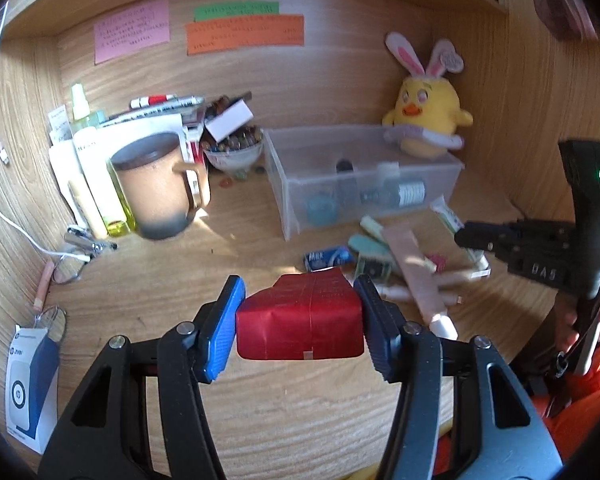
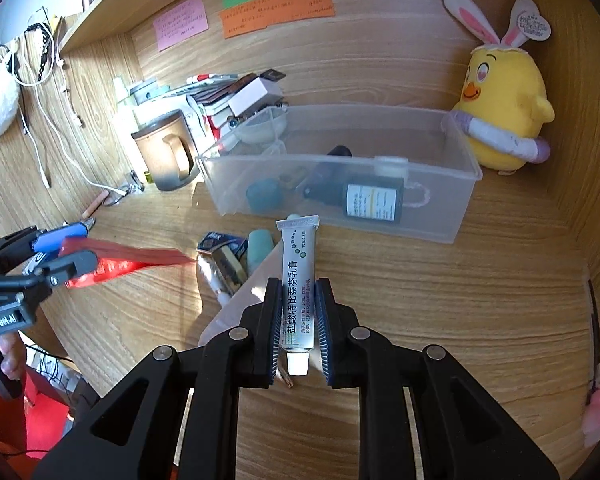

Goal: Organize objects
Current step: 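Carry the red packet and ointment tube into the clear box and open both grippers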

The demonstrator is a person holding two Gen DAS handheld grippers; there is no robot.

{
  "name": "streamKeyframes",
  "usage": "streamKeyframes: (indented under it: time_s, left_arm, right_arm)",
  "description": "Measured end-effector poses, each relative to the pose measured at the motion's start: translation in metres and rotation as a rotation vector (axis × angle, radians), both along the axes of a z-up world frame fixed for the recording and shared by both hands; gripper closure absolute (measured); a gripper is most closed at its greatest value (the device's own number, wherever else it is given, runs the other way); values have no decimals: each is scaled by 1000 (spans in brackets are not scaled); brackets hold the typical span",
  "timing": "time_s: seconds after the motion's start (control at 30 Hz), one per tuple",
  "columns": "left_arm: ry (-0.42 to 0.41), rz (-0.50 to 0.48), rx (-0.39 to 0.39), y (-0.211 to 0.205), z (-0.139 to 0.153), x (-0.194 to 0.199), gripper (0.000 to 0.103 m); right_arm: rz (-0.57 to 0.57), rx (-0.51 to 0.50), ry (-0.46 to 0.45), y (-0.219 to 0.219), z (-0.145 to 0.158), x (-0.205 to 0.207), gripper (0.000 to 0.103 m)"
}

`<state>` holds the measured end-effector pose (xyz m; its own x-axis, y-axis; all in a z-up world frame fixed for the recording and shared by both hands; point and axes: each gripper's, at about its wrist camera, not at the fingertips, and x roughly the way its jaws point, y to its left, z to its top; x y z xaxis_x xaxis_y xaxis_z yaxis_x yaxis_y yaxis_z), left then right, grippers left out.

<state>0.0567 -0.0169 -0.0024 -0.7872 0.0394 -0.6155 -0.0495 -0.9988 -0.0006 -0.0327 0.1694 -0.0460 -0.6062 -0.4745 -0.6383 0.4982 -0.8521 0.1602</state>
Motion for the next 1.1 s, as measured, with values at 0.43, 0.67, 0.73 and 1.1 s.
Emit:
streamKeyframes:
  time_s: [0.43, 0.67, 0.73, 1.1]
  left_arm:
    - [103, -24, 7, 12, 33, -25, 47]
    - [143, -36, 34, 20, 46, -43, 47]
    - [157, -34, 37, 22, 50, -48, 47]
    - [192, -9, 54, 19, 65, -87, 47]
  right_arm:
    - [-14, -12, 81, 3, 28, -12, 88]
    - [-17, -11, 118, 4, 43, -26, 88]
    - [-16, -8, 131, 3, 47, -30, 88]
    - [-32, 21, 190, -1, 68, -64, 88]
